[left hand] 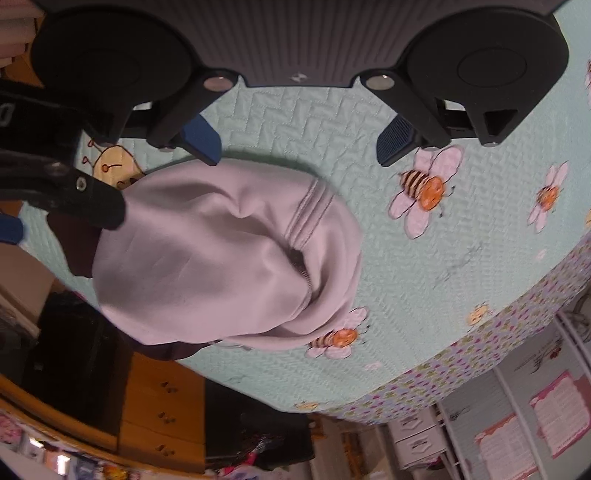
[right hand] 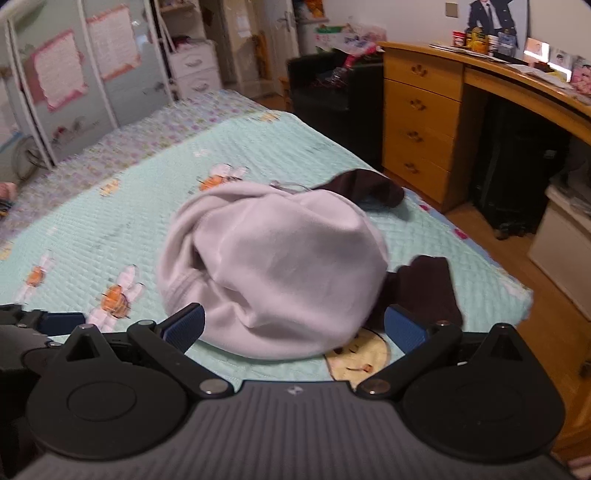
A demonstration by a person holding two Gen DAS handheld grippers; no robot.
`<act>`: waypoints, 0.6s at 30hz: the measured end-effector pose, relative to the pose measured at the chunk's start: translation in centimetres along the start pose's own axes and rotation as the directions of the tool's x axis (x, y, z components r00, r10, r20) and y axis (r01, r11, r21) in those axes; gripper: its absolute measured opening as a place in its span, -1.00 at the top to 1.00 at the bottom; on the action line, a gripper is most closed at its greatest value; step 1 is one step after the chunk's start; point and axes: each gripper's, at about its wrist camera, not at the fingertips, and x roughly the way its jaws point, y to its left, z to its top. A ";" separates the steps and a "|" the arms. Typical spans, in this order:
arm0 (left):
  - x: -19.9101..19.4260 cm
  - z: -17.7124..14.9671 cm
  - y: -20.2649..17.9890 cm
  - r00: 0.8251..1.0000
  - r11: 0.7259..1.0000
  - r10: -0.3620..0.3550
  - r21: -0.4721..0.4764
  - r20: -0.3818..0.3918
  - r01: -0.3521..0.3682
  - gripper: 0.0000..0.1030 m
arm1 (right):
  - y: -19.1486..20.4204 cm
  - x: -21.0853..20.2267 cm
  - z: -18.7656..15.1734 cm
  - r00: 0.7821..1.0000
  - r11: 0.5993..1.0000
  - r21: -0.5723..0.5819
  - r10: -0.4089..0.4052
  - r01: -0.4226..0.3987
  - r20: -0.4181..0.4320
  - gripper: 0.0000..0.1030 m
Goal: Fold clothes
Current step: 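Move both tools toward the bunched light grey hoodie, then close both tools on the grey hoodie fabric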
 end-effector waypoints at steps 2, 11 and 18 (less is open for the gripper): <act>0.5 -0.4 0.7 1.000 1.000 -0.023 0.003 0.008 0.023 -0.65 | -0.7 0.2 -0.4 0.997 0.998 -0.024 0.058 -0.057 0.054 -0.99; 4.0 -3.8 3.7 0.999 0.999 -0.046 -0.004 -0.027 0.046 -0.65 | -5.3 3.8 -1.0 0.987 0.994 -0.066 0.092 -0.084 0.132 -0.99; 5.5 -2.2 5.5 0.991 0.990 -0.132 -0.044 -0.010 0.131 -0.66 | -4.7 4.6 -1.3 0.978 0.989 -0.105 0.122 -0.106 0.169 -1.00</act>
